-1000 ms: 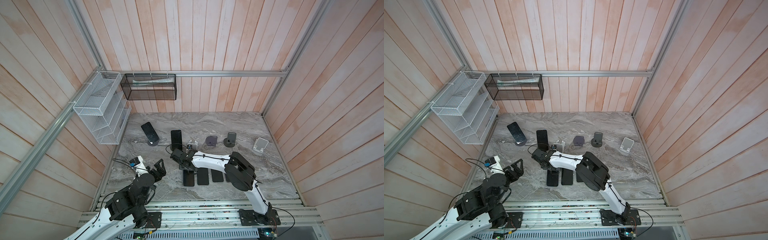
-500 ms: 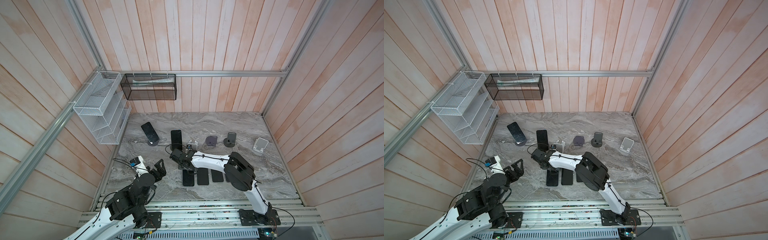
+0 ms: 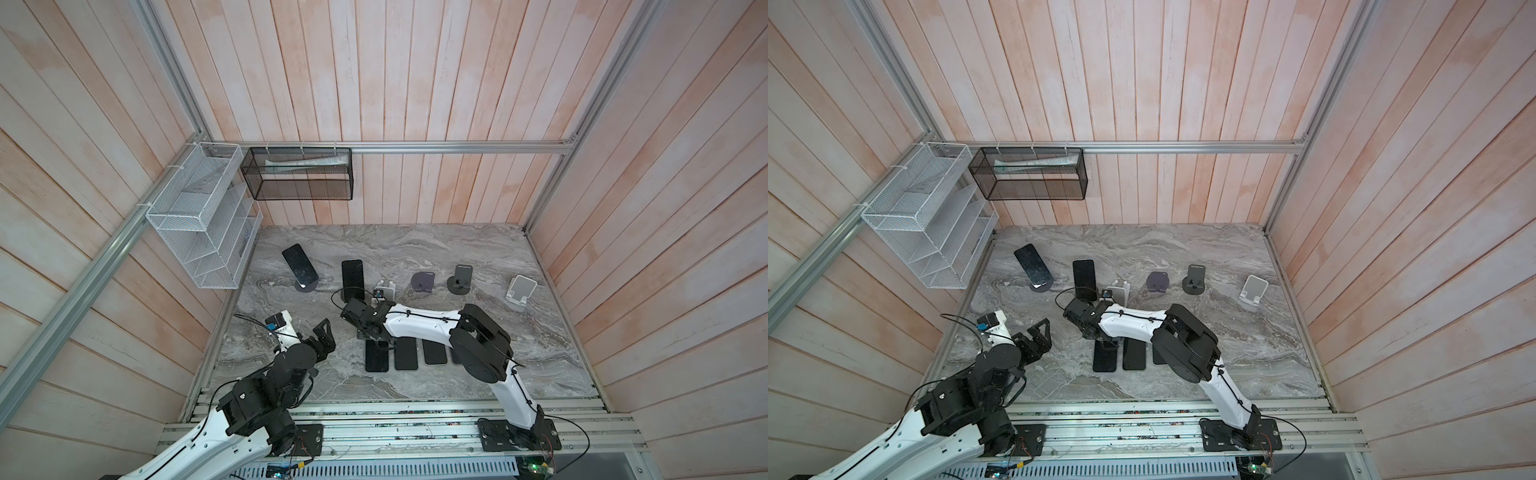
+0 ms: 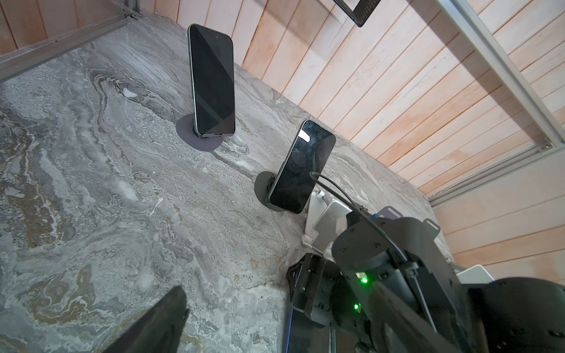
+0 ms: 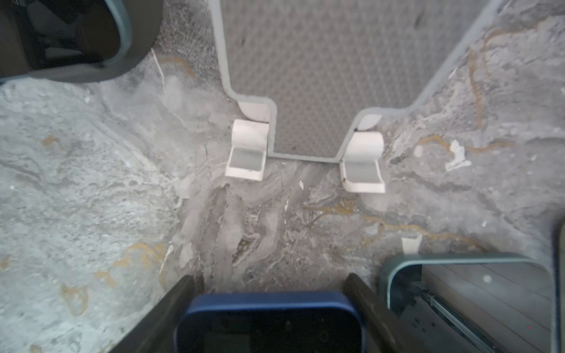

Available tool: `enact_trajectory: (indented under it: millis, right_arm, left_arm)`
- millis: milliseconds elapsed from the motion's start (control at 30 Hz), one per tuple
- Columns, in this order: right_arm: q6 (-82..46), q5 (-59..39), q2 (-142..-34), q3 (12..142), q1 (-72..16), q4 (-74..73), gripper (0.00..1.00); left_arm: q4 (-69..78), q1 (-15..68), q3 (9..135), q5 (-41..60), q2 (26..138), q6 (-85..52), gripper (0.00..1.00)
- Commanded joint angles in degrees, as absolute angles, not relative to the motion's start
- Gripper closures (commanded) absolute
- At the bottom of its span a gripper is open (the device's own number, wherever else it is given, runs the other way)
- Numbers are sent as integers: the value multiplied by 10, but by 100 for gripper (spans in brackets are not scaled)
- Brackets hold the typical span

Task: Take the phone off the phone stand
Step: 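Lower the blue-edged phone flat beside the flat phones with the right gripper, then open and raise the right gripper while the left gripper reaches toward the green-edged phone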

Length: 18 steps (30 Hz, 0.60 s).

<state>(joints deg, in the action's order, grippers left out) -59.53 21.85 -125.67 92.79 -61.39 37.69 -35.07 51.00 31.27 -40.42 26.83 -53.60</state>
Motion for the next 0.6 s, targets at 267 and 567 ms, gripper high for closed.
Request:
enact_trajectory:
  millis: [267, 567]
  right_arm:
    - [-550, 200, -1241, 900, -600, 387, 20]
    - [-463, 201, -1092, 839, -599, 308, 19]
  left_arm:
    - [-341, 508, 344, -399, 304, -524, 6]
    - [-335, 508, 394, -436, 343, -480, 5]
